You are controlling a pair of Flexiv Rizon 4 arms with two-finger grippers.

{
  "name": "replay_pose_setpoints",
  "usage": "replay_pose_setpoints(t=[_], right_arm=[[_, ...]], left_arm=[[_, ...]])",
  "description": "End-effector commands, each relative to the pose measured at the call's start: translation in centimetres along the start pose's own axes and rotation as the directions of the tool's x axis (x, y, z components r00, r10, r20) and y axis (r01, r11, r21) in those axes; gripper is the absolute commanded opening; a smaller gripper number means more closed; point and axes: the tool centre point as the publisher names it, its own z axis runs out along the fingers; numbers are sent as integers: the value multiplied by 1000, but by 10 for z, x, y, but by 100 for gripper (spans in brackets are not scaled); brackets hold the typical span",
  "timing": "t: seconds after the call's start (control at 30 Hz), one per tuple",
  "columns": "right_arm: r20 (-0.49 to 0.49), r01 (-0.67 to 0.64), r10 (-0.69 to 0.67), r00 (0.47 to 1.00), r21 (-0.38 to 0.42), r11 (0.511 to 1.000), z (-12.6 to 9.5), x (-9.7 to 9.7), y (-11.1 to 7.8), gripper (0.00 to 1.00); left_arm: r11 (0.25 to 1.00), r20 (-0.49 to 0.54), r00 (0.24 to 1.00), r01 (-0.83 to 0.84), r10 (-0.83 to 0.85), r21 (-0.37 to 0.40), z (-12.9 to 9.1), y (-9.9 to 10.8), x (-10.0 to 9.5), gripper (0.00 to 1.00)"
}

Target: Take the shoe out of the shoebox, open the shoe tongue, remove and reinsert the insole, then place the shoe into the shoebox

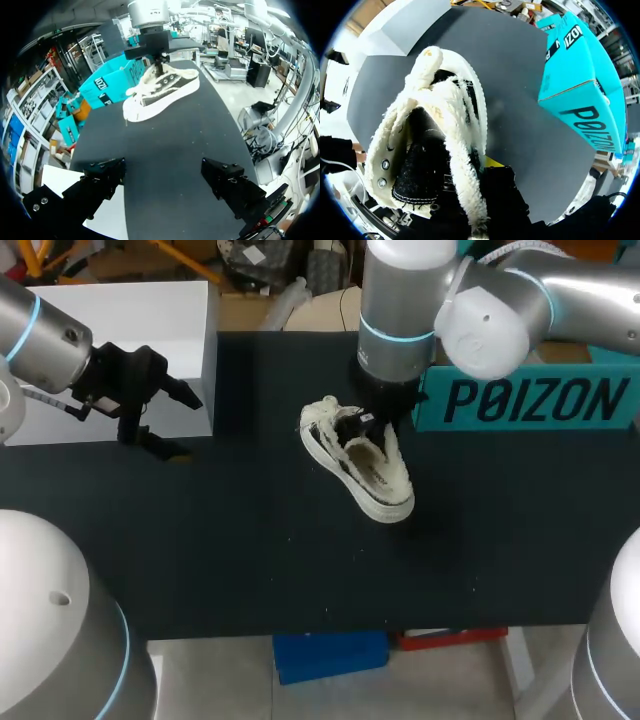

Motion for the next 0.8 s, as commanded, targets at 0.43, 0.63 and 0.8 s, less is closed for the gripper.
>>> replay_pose_setpoints(t=[0.43, 0.63, 0.8], right_arm=[[105, 757, -771, 629, 145, 637, -193, -36, -26, 0], [105, 757, -771, 629, 145, 637, -193, -36, -26, 0], [105, 757, -771, 629, 145, 637, -193, -36, -26, 0]], left_arm=[[1000, 5, 1000, -1, 1, 0, 2, 1, 1, 100], [1000, 5, 1000, -1, 1, 0, 2, 1, 1, 100], [1000, 5, 1000, -1, 1, 0, 2, 1, 1, 100]])
